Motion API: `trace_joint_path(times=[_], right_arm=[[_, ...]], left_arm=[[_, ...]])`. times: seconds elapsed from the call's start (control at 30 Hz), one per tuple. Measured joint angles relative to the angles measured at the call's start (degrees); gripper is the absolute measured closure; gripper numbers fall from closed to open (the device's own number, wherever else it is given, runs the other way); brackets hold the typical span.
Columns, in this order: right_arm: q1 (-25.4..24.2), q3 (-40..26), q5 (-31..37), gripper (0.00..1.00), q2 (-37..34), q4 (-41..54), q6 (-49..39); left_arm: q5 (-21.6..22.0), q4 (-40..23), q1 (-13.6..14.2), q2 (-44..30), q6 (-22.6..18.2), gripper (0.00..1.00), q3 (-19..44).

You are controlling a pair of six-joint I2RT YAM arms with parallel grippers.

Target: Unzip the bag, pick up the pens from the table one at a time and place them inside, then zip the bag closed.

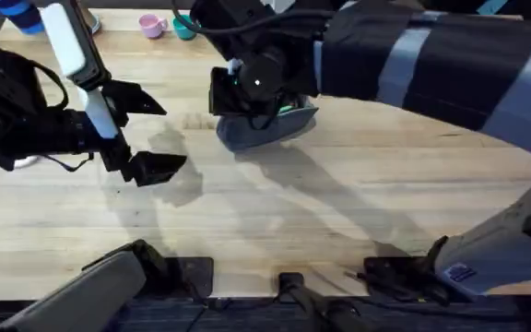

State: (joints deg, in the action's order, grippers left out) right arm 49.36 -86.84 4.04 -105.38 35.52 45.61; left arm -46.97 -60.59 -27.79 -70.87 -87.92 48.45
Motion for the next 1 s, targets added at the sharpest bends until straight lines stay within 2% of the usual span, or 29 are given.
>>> trace_joint_path(times=[0.1,0.3,0.5,0.8,1.0], right_arm=[[-0.1,-0.43,0.04,0.97,0.02,-0.41,-1.41],[-0.19,-0.49,0.06,0.97,0.0,-1.84,-3.41],[-0.32,-0.49,0.06,0.971,0.0,-1.87,-4.99],[-0.32,-0.49,0.06,0.971,0.01,-1.87,-6.27],[-0.32,-0.49,0.06,0.971,0.01,-1.87,-6.7]], left_arm=[[-1.55,0.17,0.0,0.0,0.0,0.008,0.0],[-4.06,4.51,1.01,-1.91,-0.02,0.008,0.0],[-8.9,12.98,4.27,-10.66,0.0,0.008,0.0],[-19.66,26.09,10.24,-23.04,0.16,0.008,-0.02],[-21.73,32.87,13.52,-25.85,6.17,0.008,-0.04]])
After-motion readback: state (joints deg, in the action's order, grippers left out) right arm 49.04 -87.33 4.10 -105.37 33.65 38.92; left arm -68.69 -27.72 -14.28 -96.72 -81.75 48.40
